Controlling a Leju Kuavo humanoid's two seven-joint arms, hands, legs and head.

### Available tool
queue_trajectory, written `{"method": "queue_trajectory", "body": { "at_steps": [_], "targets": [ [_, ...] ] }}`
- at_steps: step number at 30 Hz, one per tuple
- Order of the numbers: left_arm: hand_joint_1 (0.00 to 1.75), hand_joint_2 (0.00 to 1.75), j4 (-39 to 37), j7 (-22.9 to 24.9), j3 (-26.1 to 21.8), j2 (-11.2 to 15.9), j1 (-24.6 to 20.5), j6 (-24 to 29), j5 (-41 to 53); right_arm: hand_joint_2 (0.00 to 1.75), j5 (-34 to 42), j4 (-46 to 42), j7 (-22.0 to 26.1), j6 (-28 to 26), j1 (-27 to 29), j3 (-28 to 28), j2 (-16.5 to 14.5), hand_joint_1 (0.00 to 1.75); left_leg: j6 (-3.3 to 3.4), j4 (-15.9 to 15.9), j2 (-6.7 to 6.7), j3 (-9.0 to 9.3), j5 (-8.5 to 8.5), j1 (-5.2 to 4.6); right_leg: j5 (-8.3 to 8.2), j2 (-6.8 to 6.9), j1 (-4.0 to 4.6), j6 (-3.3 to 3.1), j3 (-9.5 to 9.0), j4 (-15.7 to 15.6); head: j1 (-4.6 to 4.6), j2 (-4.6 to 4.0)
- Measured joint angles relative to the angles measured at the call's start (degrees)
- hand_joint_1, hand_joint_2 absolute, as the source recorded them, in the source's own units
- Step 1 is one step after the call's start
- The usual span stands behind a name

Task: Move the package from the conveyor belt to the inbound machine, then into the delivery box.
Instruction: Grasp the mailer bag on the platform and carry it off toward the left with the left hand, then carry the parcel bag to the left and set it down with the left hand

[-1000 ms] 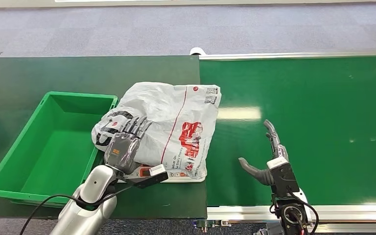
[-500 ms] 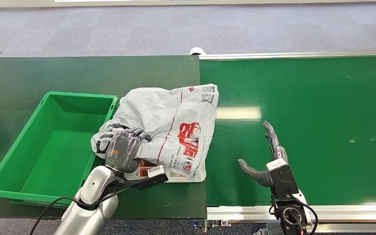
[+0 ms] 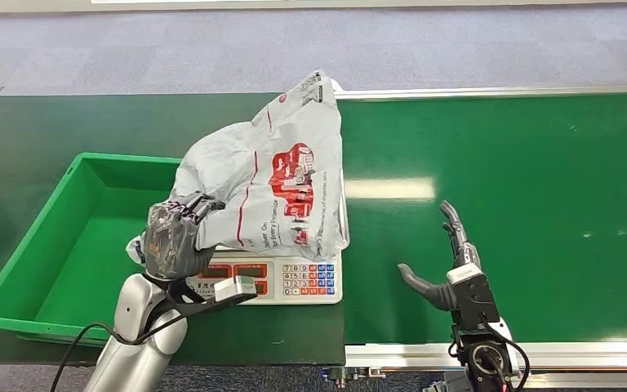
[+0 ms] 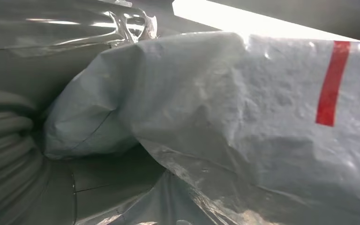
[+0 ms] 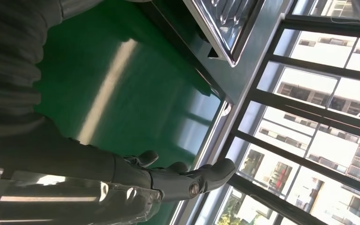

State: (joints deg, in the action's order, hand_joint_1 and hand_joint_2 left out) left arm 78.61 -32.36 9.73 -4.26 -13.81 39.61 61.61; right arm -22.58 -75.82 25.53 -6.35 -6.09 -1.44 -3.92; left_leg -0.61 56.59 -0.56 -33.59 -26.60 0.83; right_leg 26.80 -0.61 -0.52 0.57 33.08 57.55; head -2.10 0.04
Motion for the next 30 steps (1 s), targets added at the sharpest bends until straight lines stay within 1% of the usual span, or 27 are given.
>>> {"method": "queue_trajectory", "body": {
  "at_steps": [2, 3, 5, 7, 11, 15, 20, 21, 23, 25, 26, 28, 30],
  "targets": [
    [1.75, 1.75, 3.9, -5.4, -4.1, -2.7, 0.6, 0.0, -0.1, 1.75, 0.5, 0.2, 0.0, -0.5, -0.1, 0.0, 0.1, 0.00, 0.00, 0.0, 0.03, -0.01, 0.00, -0.01, 0.00, -0.01, 0.00, 0.00, 0.00, 0.0, 0.01, 0.00],
    [1.75, 1.75, 5.8, -6.6, -6.3, -4.0, 0.8, 0.0, -0.3, 1.75, 0.7, 0.3, 0.0, -0.7, -0.1, 0.0, 0.1, 0.00, 0.00, 0.0, 0.04, -0.01, 0.00, -0.01, 0.00, -0.01, -0.01, 0.00, 0.00, 0.0, 0.02, 0.00],
    [1.75, 1.75, 9.0, -7.2, -10.4, -5.9, 0.9, 0.0, -1.8, 1.75, 1.0, 0.5, 0.1, -1.2, -0.1, -0.1, 0.2, 0.00, 0.00, 0.0, 0.04, -0.01, -0.01, -0.02, 0.00, -0.01, -0.01, 0.00, 0.00, 0.0, 0.00, 0.00],
    [1.75, 1.75, 11.1, -7.3, -14.5, -7.3, 1.2, 0.0, -4.7, 1.75, 1.3, 0.6, 0.2, -1.6, 0.0, -0.1, 0.4, 0.00, 0.00, 0.0, 0.01, -0.01, -0.01, -0.01, 0.00, -0.01, 0.00, 0.00, 0.01, 0.0, -0.01, 0.00],
    [1.75, 1.75, 13.9, -7.3, -21.1, -8.5, 2.1, 0.1, -10.1, 1.75, 1.3, 0.6, 0.2, -1.9, 0.3, -0.1, 0.5, 0.00, 0.00, 0.0, 0.01, 0.00, -0.01, 0.02, 0.01, -0.01, 0.02, -0.01, 0.01, 0.0, -0.01, -0.01],
    [1.75, 1.75, 13.9, -7.4, -25.3, -9.0, 2.9, 0.1, -14.2, 1.75, 0.8, 0.6, 0.1, -2.0, 0.5, -0.1, 0.4, 0.00, 0.00, 0.0, 0.01, -0.01, -0.01, 0.01, 0.01, -0.01, 0.01, -0.01, 0.01, 0.0, 0.01, -0.01],
    [1.75, 1.75, 9.9, -6.6, -29.1, -9.1, 3.2, 0.1, -19.7, 1.75, -0.1, 0.6, -0.1, -2.0, 0.8, -0.1, 0.3, 0.00, 0.00, 0.0, -0.01, -0.01, -0.01, -0.01, 0.01, 0.00, -0.01, 0.00, 0.00, 0.0, 0.01, 0.00],
    [1.75, 1.75, 8.6, -5.6, -29.3, -8.8, 3.2, -0.1, -21.5, 1.75, -0.2, 0.6, -0.1, -2.0, 0.8, -0.1, 0.3, 0.00, 0.00, 0.0, -0.01, 0.00, -0.01, -0.01, 0.01, 0.00, -0.01, 0.00, 0.00, 0.0, 0.01, 0.00],
    [1.75, 1.75, 6.2, -2.1, -29.1, -7.9, 3.5, -1.1, -26.4, 1.75, -0.4, 0.6, -0.1, -2.0, 0.9, -0.1, 0.2, 0.00, 0.00, 0.0, 0.01, 0.01, -0.01, -0.01, 0.01, 0.00, -0.01, 0.00, 0.01, 0.0, 0.00, -0.01],
    [1.75, 1.75, 4.1, 1.4, -28.5, -6.9, 3.7, -3.2, -31.9, 1.75, -0.6, 0.5, -0.1, -2.0, 1.1, -0.1, 0.1, 0.00, 0.00, 0.0, 0.01, 0.02, -0.01, -0.01, 0.01, 0.00, -0.01, -0.01, 0.01, 0.0, -0.01, -0.01],
    [1.75, 1.75, 3.3, 2.4, -28.1, -6.4, 3.8, -4.3, -34.2, 1.75, -0.7, 0.5, -0.1, -2.0, 1.2, -0.1, 0.1, 0.00, 0.00, 0.0, -0.01, 0.03, 0.00, -0.01, 0.02, 0.02, -0.01, 0.00, -0.01, 0.0, -0.02, 0.00],
    [1.75, 1.75, 1.9, 2.9, -27.4, -5.3, 3.7, -6.4, -38.2, 1.75, -0.8, 0.5, -0.1, -2.1, 1.2, -0.1, 0.1, 0.00, 0.00, 0.0, -0.12, 0.10, -0.01, -0.03, 0.09, 0.15, -0.03, 0.00, -0.11, 0.0, -0.01, 0.00],
    [1.75, 1.75, 0.8, 2.9, -26.9, -4.3, 3.4, -10.0, -44.0, 1.75, -0.9, 0.5, -0.1, -2.1, 1.2, -0.1, 0.0, 0.00, 0.00, 0.0, -0.26, 0.22, -0.02, -0.04, 0.19, 0.32, -0.04, -0.02, -0.26, 0.0, -0.01, 0.00]
  ]
}}
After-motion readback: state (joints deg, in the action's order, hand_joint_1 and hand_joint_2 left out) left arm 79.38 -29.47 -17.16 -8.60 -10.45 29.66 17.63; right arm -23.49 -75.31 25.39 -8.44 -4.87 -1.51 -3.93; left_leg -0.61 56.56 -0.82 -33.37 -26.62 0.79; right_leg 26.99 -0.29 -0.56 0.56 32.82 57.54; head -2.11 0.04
